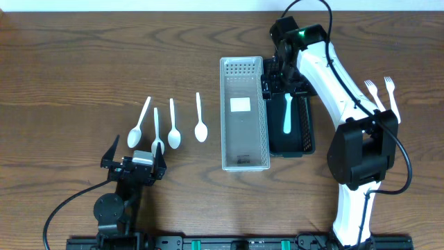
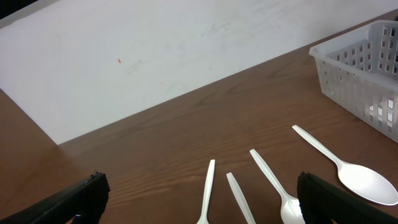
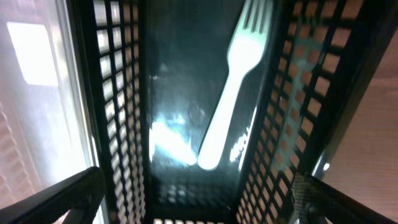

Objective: Pack container
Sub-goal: 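Lower the fork into the black mesh tray and open the right gripper, then move the right gripper to the white spoon and grasp its handle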

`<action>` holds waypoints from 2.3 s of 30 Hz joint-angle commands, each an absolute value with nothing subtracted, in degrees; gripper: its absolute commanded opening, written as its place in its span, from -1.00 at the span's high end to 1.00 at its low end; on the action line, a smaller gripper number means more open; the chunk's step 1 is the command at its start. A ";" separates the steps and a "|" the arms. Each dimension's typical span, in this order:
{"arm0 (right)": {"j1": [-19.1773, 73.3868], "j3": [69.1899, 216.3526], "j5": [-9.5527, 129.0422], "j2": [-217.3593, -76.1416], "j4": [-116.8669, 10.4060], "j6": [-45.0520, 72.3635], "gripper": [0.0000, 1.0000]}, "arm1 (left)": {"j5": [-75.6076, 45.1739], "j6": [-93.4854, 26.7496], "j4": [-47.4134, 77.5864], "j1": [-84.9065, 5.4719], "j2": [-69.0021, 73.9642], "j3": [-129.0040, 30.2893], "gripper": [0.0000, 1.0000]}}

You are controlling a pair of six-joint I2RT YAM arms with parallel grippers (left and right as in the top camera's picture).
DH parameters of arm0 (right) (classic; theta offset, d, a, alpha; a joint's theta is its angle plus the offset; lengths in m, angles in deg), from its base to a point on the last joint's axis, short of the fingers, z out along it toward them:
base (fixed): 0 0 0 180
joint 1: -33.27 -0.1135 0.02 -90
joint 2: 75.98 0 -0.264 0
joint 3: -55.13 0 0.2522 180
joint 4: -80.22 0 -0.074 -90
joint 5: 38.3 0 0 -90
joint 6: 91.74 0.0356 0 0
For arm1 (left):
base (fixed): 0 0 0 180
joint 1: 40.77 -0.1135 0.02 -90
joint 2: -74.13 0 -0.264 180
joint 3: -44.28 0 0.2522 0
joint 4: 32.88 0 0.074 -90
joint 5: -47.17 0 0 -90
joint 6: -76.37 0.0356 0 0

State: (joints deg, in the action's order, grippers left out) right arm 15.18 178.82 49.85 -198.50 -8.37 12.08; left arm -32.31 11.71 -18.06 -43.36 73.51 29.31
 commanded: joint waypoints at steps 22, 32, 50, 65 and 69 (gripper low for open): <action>47.95 181.86 56.41 -198.39 -5.35 -27.30 -0.99 | -31.46 11.17 -16.18 -43.71 73.79 30.29 -0.96; 47.97 173.49 48.61 -198.56 -16.24 -29.25 -0.99 | -31.46 11.17 -16.18 -43.71 73.79 30.29 -0.96; 47.88 165.69 51.76 -199.72 -25.83 -29.75 -0.99 | -31.46 11.17 -16.18 -43.71 73.79 30.29 -0.96; 47.88 165.69 52.87 -206.96 -26.18 -29.69 -0.99 | -31.46 11.17 -16.18 -43.71 73.79 30.29 -0.96; 47.88 165.69 52.85 -207.83 -26.51 -29.66 -0.99 | -31.46 11.17 -16.18 -43.71 73.79 30.29 -0.96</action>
State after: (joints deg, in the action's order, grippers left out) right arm 47.92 166.06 51.23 -204.73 -26.10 -29.18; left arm -32.31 11.71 -18.08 -43.36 73.51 29.31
